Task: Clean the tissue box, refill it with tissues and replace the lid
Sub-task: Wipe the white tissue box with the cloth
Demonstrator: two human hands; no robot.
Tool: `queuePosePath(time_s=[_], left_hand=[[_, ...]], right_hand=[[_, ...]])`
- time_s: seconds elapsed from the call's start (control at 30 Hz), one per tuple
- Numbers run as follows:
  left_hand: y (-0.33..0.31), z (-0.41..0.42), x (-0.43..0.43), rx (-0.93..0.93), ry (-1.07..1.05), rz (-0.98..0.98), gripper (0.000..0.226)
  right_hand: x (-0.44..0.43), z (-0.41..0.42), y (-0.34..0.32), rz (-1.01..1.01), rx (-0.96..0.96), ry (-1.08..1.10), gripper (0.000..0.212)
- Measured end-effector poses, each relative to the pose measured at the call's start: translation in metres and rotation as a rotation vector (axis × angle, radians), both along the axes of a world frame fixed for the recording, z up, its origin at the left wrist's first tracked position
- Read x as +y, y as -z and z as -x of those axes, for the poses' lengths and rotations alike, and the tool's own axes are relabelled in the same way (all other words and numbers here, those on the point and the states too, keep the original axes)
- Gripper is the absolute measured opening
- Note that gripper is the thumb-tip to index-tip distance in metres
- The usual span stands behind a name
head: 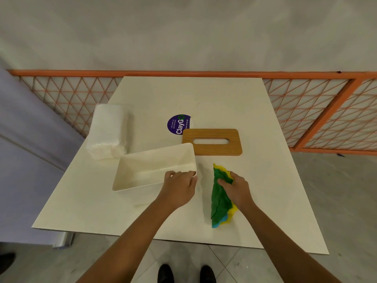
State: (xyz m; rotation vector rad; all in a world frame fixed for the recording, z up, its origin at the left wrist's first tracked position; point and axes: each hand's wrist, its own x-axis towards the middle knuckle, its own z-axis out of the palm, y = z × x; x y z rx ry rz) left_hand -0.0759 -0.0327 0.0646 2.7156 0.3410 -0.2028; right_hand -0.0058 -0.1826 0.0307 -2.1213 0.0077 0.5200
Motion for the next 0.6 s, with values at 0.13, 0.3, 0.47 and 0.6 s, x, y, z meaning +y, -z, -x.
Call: queuePosePath(time_s=[0.13, 0.3, 0.47, 0.6], left_hand=[[-0.024, 0.004, 0.009, -0.084, -0.073, 0.213, 0.036], [-0.039, 0.019, 0.039, -0.227, -0.235, 0.705, 0.018], [-0.048, 0.029, 0.067, -0.321, -0.395, 1.018, 0.021], [-0.046, 0.031, 0.087, -0.375, -0.466, 1.161, 0.032]], right_hand=[[0.013, -0.005, -0.018, -0.088, -0.052, -0.009, 0.025], [0.032, -0.010, -0.046, -0.169, -0.218, -0.090, 0.025], [0.054, -0.002, -0.065, -0.162, -0.467, -0.260, 0.027], [0.076, 0.021, -0.072, -0.058, -0.712, -0.401, 0.031]])
